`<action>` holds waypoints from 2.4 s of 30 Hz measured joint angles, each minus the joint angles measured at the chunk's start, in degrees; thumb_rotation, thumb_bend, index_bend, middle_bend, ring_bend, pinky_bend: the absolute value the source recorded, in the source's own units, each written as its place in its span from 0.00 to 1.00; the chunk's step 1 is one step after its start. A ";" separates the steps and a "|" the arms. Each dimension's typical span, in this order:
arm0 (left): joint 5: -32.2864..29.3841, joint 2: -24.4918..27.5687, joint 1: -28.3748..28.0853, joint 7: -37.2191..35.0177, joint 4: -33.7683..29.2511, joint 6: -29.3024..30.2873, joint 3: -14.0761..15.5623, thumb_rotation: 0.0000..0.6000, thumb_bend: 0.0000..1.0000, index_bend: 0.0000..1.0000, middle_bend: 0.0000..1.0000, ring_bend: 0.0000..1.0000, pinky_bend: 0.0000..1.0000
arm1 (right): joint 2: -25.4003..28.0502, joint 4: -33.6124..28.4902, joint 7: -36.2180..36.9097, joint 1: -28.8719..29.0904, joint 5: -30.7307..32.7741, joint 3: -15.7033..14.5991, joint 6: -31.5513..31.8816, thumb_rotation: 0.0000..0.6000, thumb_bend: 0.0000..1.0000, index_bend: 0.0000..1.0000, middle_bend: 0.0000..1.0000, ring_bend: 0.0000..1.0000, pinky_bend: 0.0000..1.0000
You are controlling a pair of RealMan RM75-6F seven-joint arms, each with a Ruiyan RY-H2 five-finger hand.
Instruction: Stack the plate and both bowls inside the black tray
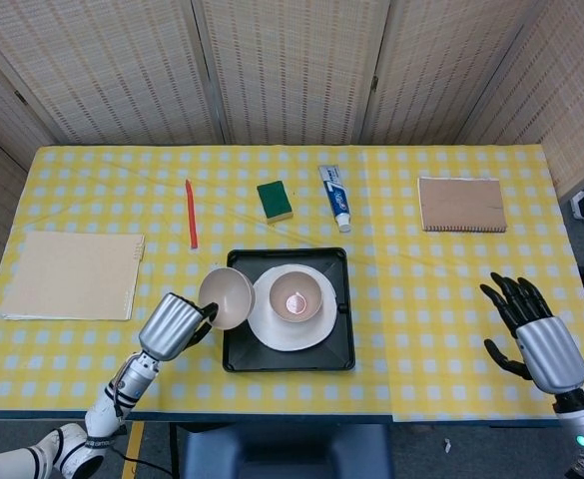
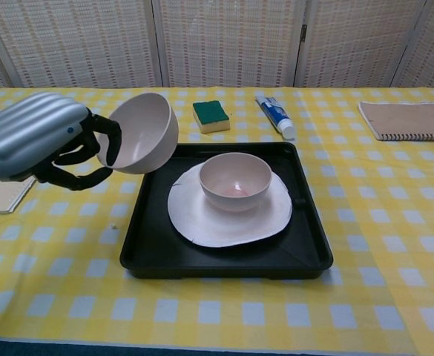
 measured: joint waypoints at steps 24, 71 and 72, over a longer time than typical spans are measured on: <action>-6.22 -5.85 -10.88 5.86 -1.93 -14.21 -6.21 1.00 0.46 0.66 1.00 0.97 1.00 | 0.57 0.01 1.39 -0.52 0.68 0.59 0.73 1.00 0.40 0.00 0.00 0.00 0.00; -9.13 -9.69 -15.06 4.27 3.87 -14.35 -4.83 1.00 0.40 0.16 0.99 0.87 0.99 | 3.49 -1.47 7.07 0.26 -1.35 -1.71 -1.93 1.00 0.40 0.00 0.00 0.00 0.00; -8.89 -9.15 -14.73 4.55 3.23 -13.59 -4.75 1.00 0.39 0.15 0.94 0.78 0.95 | 3.43 -1.44 6.91 0.28 -1.34 -1.71 -1.97 1.00 0.40 0.00 0.00 0.00 0.00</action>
